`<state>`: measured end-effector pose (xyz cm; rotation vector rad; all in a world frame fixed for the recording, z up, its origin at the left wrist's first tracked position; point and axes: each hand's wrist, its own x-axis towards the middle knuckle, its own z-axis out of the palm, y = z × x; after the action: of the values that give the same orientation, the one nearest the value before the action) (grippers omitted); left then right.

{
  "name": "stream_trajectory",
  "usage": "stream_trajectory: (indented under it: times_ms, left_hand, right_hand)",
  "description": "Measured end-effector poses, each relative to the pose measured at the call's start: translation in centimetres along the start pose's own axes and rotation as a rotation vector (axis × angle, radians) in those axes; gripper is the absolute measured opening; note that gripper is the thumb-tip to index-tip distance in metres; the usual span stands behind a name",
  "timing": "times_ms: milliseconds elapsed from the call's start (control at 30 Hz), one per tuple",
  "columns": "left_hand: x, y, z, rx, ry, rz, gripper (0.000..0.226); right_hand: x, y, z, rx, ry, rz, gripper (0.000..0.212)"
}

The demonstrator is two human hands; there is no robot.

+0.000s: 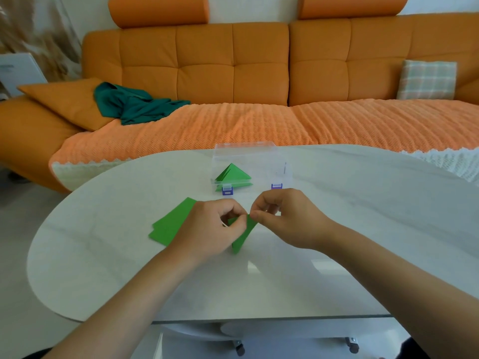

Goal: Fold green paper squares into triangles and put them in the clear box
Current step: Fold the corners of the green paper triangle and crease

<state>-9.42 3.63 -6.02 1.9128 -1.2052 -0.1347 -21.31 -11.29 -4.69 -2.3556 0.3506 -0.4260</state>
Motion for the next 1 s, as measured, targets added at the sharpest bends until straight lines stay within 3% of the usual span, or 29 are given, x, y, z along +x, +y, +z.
stream_trajectory:
  times_ms: [133, 400, 533, 667, 1000]
  left_hand:
    - [0.5, -0.3, -1.1, -0.023, 0.020, -0.090, 0.016]
    - [0.5, -0.6, 0.1, -0.408, 0.141, -0.263, 0.009]
    - [0.4, -1.1, 0.9, -0.300, 0.164, -0.244, 0.015]
    - [0.3, -0.9, 1.0, -0.197, 0.076, -0.212, 0.020]
    - [0.1, -0.3, 0.7, -0.024, -0.018, -0.135, 0.016]
  right_hand:
    - [0.2, 0.2, -0.3, 0.004, 0.061, 0.028, 0.019]
    - [0.4, 0.6, 0.0, 0.293, 0.151, 0.172, 0.018]
    - [0.4, 0.5, 0.7, 0.274, 0.105, 0.218, 0.017]
    - [0.2, 0.6, 0.8, 0.140, 0.037, 0.172, 0.009]
    - [0.3, 0.1, 1.3, 0.080, 0.049, 0.102, 0.013]
